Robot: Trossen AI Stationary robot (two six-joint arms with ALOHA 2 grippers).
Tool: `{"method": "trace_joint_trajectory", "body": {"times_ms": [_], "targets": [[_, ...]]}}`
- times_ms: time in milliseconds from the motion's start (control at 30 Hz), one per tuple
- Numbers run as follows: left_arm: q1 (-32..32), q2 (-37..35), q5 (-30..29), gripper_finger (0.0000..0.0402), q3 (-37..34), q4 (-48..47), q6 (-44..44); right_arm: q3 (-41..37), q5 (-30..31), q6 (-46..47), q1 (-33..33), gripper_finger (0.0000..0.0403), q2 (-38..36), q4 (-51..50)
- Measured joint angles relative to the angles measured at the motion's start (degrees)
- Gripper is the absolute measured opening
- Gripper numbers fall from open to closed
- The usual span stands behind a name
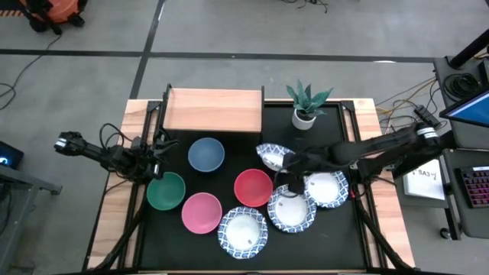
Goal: Place and stack bowls onto a shelf
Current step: Put the top white patterned bowl on the shelf
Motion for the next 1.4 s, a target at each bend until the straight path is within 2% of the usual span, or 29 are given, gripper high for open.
{"method": "trace_joint_trajectory", "body": {"times_ms": [100, 300, 400, 733, 1067, 1233, 1400], "targets": [[0.01, -0.08, -0.01, 0.0038, 0.0, 0.33, 0.86, 2.56, 0.71, -2.3, 0.02, 0.0009, -2.88, 1.49], [0.01, -0.43, -0.01, 0.0038, 0.0, 1.04, 3.14, 7.66, 8.01, -11.53, -0.02, 0.0009, -2.1, 7.67], [-0.01, -0.47, 0.0, 0.0038, 0.0, 1.26, 3.83, 10.31, 11.61, -17.8, -0.38, 0.0009, 0.87, 9.07], [0.01, -0.73, 0.0, 0.0038, 0.0, 1.45, 4.07, 19.93, 12.68, -28.98, -1.94, 0.0009, 12.28, 12.01], [0.01, -0.71, 0.0, 0.0038, 0.0, 1.43, 4.07, 26.1, 24.4, -38.91, -6.66, 0.0009, 25.22, 12.91], [-0.01, -0.71, 0.02, 0.0038, 0.0, 1.36, 4.04, 27.78, 23.88, -39.34, -8.54, 0.0013, 28.13, 13.06], [-0.01, -0.71, 0.02, 0.0038, 0.0, 1.26, 4.04, 28.17, 23.71, -36.79, -9.59, 0.0049, 28.26, 13.08]]}}
